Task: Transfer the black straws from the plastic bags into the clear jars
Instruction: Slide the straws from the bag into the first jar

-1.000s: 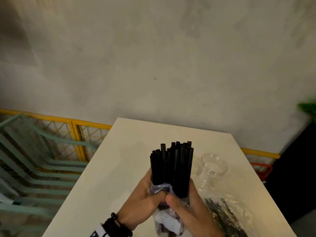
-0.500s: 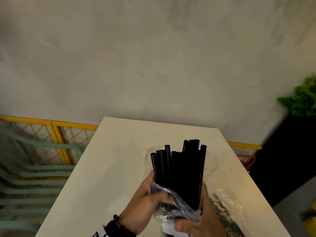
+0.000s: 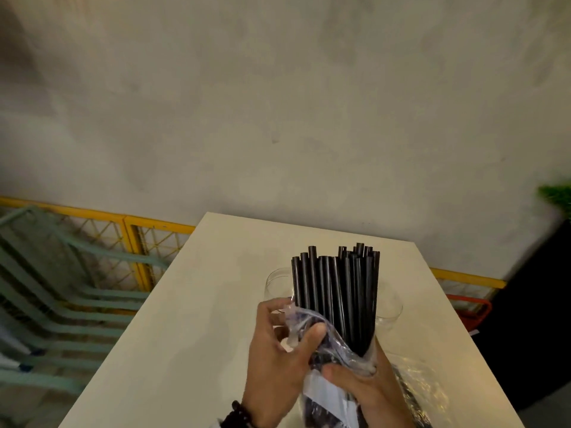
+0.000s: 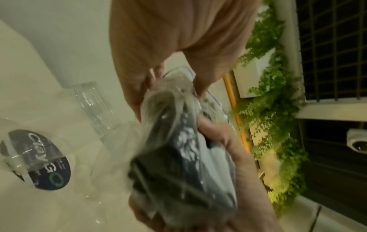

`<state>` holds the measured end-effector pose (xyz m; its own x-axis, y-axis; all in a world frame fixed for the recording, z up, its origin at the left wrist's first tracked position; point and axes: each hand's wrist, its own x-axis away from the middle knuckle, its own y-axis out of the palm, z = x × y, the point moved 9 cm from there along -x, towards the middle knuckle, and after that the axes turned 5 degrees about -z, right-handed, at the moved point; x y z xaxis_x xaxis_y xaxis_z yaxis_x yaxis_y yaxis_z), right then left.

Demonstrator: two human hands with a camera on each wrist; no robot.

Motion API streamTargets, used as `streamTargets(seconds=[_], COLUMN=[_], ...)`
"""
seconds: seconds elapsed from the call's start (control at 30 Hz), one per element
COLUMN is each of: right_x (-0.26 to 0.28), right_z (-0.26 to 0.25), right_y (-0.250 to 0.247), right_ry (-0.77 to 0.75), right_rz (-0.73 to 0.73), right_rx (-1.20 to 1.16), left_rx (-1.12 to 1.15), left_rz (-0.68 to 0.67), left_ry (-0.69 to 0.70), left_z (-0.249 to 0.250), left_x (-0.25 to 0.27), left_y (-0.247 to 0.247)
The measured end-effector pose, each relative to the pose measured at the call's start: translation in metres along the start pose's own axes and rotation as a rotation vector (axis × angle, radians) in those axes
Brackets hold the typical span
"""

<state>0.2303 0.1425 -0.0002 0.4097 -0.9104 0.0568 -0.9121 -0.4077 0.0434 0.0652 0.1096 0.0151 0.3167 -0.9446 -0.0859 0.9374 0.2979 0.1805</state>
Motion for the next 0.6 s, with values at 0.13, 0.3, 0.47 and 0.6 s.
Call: streamTargets(seconds=[0.13, 0.3, 0.47, 0.6], right_x=[-0.012, -0.003, -0.008, -0.015], right_z=[0.004, 0.031, 0.037, 0.001], right_y=[0.002, 0.0, 0.001, -0.009], right_ry=[0.032, 0.134, 0.184, 0.008], right_rz=[0.028, -0.093, -0.151, -0.112], right_rx=[0.023, -0.179, -0.331, -0.129], left_rx=[-0.163, -0.506, -0.51, -0.1], left_rz=[0.119, 0.049, -0.011, -0.343], left_ry=[0.233, 0.419, 0.514, 0.212], left_z=[0.009, 0.011, 0.01, -0.007], left_x=[0.018, 0.028, 0.028, 0.024], left_y=[0.002, 0.015, 0.024, 0.03])
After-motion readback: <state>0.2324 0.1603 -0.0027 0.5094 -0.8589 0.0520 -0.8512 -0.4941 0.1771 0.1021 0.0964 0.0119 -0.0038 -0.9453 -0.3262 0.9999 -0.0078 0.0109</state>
